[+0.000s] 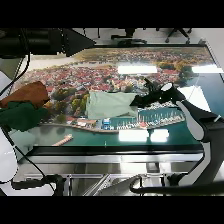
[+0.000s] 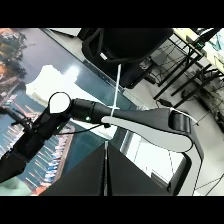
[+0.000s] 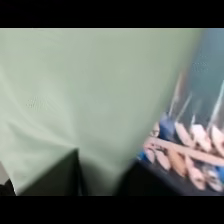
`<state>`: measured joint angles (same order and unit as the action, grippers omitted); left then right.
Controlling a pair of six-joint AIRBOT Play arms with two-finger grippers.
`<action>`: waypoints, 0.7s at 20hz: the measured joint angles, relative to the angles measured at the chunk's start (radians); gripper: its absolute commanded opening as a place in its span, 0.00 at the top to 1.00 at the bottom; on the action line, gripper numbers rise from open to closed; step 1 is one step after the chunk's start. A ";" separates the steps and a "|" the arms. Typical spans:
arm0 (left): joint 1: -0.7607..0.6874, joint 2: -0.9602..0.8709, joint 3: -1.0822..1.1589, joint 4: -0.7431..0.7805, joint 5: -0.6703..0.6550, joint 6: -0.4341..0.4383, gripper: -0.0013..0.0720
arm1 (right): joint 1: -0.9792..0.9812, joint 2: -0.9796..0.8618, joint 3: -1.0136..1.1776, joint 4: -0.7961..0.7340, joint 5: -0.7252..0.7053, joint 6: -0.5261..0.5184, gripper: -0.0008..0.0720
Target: Fold the shirts.
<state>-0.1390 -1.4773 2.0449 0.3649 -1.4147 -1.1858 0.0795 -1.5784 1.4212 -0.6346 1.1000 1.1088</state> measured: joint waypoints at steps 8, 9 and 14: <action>0.000 0.001 0.000 0.000 -0.016 -0.001 0.96 | -0.166 0.158 0.160 0.230 0.044 -0.072 0.97; 0.000 0.001 0.000 0.000 -0.019 -0.001 0.96 | -0.207 0.183 0.183 0.238 0.044 -0.057 0.97; 0.000 0.001 0.000 0.000 -0.027 -0.002 0.96 | -0.462 0.299 0.239 0.230 0.050 0.069 0.96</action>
<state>-0.1390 -1.4761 2.0445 0.3649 -1.4422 -1.1877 -0.3820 -1.2793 1.6604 -0.4049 1.1496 1.1778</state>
